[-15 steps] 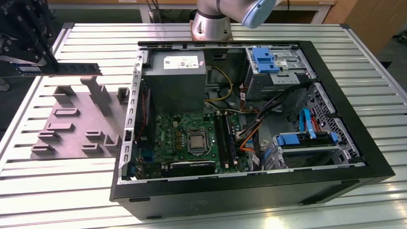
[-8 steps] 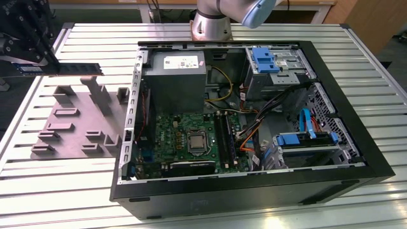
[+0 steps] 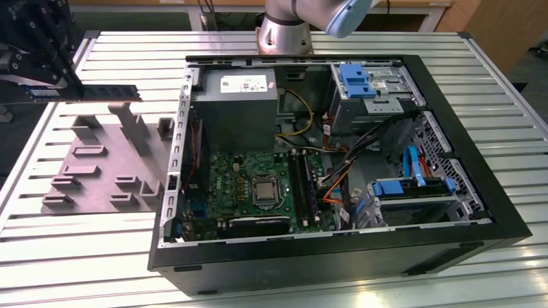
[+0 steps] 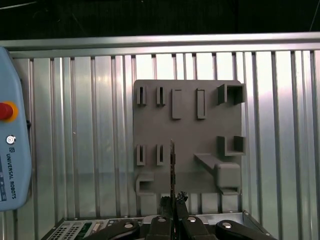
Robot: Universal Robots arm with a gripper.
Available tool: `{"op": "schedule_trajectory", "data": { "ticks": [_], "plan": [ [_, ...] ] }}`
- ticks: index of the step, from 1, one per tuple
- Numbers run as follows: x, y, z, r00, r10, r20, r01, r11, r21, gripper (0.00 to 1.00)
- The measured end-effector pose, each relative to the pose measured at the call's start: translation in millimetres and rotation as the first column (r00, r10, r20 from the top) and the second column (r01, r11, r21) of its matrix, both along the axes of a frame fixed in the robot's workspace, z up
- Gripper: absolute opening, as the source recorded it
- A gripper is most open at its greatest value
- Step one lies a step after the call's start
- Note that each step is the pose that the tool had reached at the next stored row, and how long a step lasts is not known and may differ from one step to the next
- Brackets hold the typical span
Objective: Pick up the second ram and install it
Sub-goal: 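Pick up the second ram and move it above second insertion slot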
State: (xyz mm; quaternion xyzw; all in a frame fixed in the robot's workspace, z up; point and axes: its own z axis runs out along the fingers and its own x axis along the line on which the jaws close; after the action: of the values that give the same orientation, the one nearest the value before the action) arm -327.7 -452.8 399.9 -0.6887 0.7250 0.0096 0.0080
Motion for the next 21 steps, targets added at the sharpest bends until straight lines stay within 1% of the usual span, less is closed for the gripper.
{"op": "schedule_trajectory", "data": {
  "ticks": [21],
  "plan": [
    [6.6,0.0,0.0,1.0000,0.000,0.0000,0.000,1.0000,0.0000,0.14]
  ]
}}
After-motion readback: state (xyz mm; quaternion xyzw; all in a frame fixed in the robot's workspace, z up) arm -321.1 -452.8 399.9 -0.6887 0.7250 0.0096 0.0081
